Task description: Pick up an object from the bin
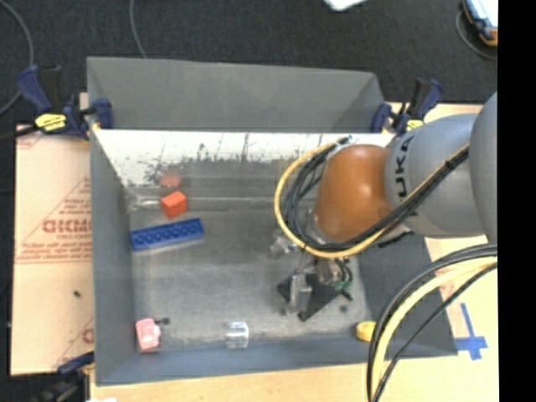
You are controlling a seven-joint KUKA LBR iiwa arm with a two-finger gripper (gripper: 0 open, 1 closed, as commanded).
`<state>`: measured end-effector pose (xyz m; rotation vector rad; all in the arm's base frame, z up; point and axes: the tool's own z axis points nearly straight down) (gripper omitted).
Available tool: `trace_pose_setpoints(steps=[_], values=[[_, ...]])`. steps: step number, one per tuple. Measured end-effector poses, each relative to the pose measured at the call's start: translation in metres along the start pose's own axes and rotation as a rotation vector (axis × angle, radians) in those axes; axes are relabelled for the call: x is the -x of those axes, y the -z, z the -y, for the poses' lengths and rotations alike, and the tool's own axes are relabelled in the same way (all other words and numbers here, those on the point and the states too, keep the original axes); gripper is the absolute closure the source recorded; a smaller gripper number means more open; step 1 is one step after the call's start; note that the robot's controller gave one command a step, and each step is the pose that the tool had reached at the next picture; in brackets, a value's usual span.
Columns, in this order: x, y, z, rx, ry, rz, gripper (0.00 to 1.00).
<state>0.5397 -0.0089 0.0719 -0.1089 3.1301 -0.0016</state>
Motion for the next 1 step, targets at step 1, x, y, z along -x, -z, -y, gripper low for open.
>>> trace_pose_setpoints(steps=[1], values=[[-0.0030,0.0404,-0.0237,0.000,0.176,0.004,0.00]])
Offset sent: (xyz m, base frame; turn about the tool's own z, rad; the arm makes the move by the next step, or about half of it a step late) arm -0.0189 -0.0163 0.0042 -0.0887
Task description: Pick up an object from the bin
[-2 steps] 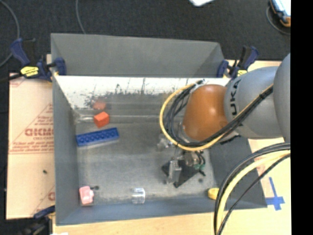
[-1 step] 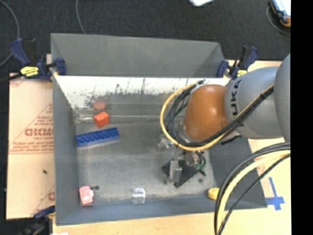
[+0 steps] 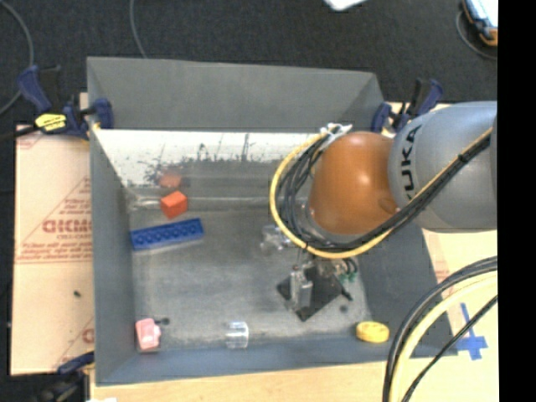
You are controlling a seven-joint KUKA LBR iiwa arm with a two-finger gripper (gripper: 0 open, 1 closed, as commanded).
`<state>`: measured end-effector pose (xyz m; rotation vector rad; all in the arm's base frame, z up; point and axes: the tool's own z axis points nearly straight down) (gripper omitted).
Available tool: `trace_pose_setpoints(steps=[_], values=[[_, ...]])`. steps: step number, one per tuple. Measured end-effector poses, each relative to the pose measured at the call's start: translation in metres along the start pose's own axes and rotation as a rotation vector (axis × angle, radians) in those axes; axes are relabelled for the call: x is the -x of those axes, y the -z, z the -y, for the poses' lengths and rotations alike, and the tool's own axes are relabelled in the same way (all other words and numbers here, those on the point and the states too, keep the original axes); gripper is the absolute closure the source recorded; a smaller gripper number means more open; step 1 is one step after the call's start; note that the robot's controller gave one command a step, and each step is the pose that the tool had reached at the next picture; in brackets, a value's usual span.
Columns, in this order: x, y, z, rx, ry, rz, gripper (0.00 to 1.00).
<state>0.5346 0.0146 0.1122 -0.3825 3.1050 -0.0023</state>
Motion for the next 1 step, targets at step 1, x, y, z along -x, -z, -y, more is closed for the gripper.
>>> trace_pose_setpoints(steps=[1], values=[[-0.0185,-0.0290,0.0299,0.000,-0.076,0.000,0.00]])
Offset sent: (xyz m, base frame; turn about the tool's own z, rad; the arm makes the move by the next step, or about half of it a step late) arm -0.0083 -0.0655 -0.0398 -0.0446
